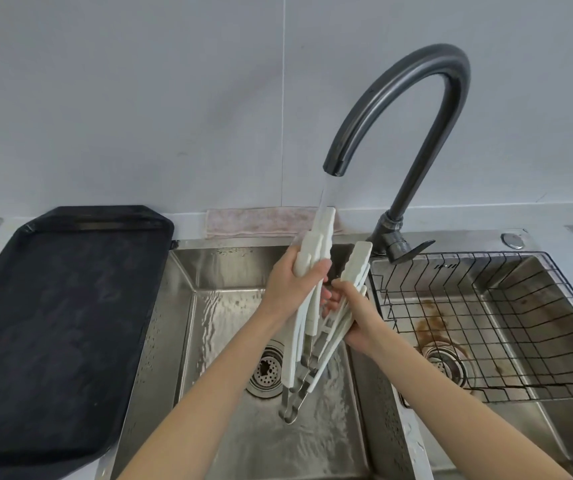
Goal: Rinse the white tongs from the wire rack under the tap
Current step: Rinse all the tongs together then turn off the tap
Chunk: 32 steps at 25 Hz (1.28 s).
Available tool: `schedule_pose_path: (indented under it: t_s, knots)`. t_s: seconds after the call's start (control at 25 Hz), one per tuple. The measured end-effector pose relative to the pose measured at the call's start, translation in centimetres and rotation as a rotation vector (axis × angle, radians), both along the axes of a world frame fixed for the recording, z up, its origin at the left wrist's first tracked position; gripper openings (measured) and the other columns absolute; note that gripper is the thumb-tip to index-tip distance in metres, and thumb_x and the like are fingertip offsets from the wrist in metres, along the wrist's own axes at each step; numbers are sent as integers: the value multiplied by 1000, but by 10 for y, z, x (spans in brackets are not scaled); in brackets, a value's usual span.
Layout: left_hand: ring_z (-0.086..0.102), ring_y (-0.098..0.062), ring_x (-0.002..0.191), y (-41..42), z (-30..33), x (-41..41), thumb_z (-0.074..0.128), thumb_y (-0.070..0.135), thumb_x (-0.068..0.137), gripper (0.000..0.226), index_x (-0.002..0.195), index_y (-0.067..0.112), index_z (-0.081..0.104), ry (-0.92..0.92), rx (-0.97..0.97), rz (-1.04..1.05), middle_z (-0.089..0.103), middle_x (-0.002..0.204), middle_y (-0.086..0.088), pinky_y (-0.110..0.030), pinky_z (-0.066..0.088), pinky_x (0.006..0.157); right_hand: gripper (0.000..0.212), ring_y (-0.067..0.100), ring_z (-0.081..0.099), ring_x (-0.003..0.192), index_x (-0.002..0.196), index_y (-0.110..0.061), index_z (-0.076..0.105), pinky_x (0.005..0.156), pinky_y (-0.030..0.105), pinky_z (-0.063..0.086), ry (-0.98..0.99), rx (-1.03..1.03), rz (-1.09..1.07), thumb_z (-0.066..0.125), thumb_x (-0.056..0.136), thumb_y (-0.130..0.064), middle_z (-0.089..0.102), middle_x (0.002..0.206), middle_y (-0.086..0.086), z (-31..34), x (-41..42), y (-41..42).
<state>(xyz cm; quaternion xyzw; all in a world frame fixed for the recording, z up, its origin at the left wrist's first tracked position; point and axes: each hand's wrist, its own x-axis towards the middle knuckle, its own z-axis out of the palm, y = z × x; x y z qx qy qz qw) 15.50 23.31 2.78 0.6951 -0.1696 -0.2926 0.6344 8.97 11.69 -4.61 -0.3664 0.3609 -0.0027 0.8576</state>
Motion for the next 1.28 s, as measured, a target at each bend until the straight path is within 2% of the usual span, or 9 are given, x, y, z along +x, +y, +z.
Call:
schedule_pose_path:
  t_s: [0.2, 0.32, 0.52, 0.76, 0.92, 1.0, 1.08, 1.2, 1.28]
  knots:
    - [60, -3, 43, -6, -2, -2, 62, 36, 85, 9, 84, 32, 53, -33, 44, 27, 61, 67, 4, -19, 53, 53, 23, 10, 46, 45, 67, -15, 46, 52, 24, 46, 22, -16, -43, 56, 87, -20, 45, 50, -3, -5, -4, -4]
    - [60, 0, 43, -5, -6, -5, 60, 43, 83, 15, 82, 29, 57, -27, 66, 50, 62, 67, 5, -15, 51, 53, 20, 9, 50, 43, 70, -14, 49, 53, 25, 47, 54, -75, -108, 58, 88, -17, 50, 49, -3, -4, -8, 0]
    - [60, -4, 53, -3, -15, -3, 56, 37, 88, 15, 81, 24, 57, -14, 57, 128, 62, 67, 4, -24, 52, 66, 9, 11, 54, 46, 83, -13, 55, 57, 28, 49, 99, -283, -227, 61, 88, -15, 55, 53, -1, 7, -9, 6]
    - [59, -6, 62, -10, -12, 3, 57, 34, 88, 11, 83, 25, 57, 15, 65, 142, 61, 74, 3, -4, 47, 54, 14, 15, 52, 54, 76, -17, 53, 60, 30, 47, 139, -462, -303, 58, 89, -14, 53, 59, 2, 30, -9, 11]
    - [62, -7, 66, -5, -18, 3, 61, 35, 86, 10, 84, 26, 57, 139, 41, 240, 63, 77, 3, -19, 51, 68, 18, 13, 47, 54, 74, -21, 54, 58, 24, 43, 149, -596, -220, 57, 89, -12, 49, 60, 2, 43, -11, 12]
    - [62, -10, 64, -1, -19, 3, 63, 33, 84, 12, 87, 21, 59, 165, 38, 257, 63, 74, 2, -22, 52, 65, 16, 13, 45, 53, 75, -20, 54, 57, 24, 42, 148, -618, -168, 57, 88, -12, 46, 58, 1, 47, -10, 12]
    - [58, -13, 59, 0, -19, 4, 63, 27, 85, 9, 82, 21, 57, 165, 41, 266, 59, 65, 2, -24, 51, 62, 14, 14, 46, 52, 76, -18, 53, 59, 29, 44, 136, -620, -117, 58, 88, -12, 47, 58, 1, 51, -7, 12]
    - [49, -11, 45, 1, -22, 10, 58, 21, 87, 19, 71, 19, 49, 196, 70, 332, 49, 48, 3, -26, 46, 56, 10, 14, 50, 55, 81, -19, 54, 62, 29, 47, 110, -602, -29, 61, 87, -15, 52, 62, 0, 56, -1, 8]
    - [41, -6, 34, 2, -24, 15, 54, 16, 87, 22, 68, 18, 44, 276, 37, 410, 41, 49, 2, -24, 40, 47, 12, 13, 56, 63, 90, -21, 55, 75, 34, 52, 92, -590, 74, 65, 85, -22, 57, 71, -1, 57, 3, 4]
